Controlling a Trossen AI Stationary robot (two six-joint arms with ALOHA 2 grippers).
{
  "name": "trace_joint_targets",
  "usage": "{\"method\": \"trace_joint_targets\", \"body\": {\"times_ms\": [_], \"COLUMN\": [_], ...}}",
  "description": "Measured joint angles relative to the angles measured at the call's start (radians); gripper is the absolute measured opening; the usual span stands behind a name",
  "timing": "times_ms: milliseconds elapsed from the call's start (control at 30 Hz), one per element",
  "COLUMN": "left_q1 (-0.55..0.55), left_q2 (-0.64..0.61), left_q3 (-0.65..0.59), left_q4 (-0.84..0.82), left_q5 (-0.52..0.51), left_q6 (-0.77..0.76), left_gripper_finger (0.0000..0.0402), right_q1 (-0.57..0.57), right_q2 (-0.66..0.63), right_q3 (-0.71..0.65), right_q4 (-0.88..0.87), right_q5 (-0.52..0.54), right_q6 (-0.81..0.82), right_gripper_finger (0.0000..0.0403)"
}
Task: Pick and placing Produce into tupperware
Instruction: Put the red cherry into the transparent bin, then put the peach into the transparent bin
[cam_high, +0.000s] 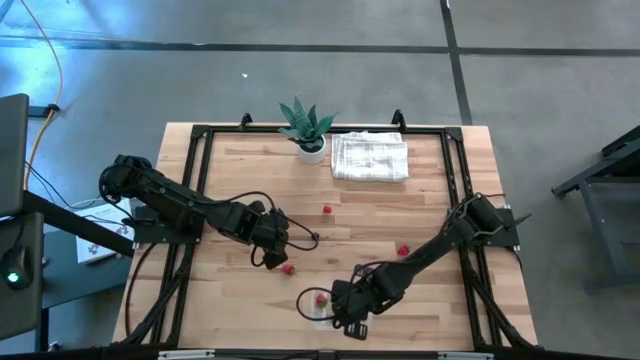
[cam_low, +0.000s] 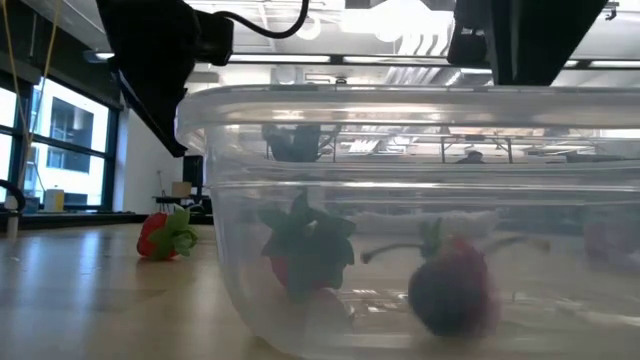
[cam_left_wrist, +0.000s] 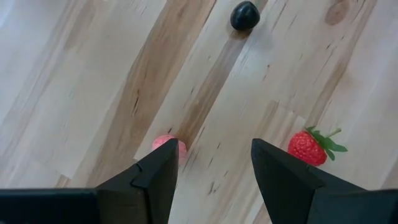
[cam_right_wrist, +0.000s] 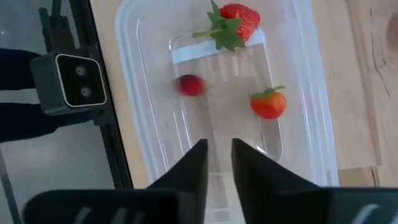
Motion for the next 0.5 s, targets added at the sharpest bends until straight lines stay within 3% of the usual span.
{"method": "trace_joint_targets", "body": {"times_ms": [300, 500], "left_q1": [0.0, 0.0], "left_q2": [0.0, 0.0], "left_q3": [0.0, 0.0], "left_q4": [0.0, 0.0], "left_q5": [0.0, 0.001], "left_q6": [0.016, 0.018], "left_gripper_finger": [0.0191, 0.0191], "right_q1": [-0.02, -0.042], "right_q2": [-0.003, -0.003], "right_q3": [0.001, 0.065], "right_q4": [-0.017, -0.196], "right_q5": [0.02, 0.074], "right_q6": [0.054, 0.061], "right_gripper_finger": [0.0128, 0.0134]}}
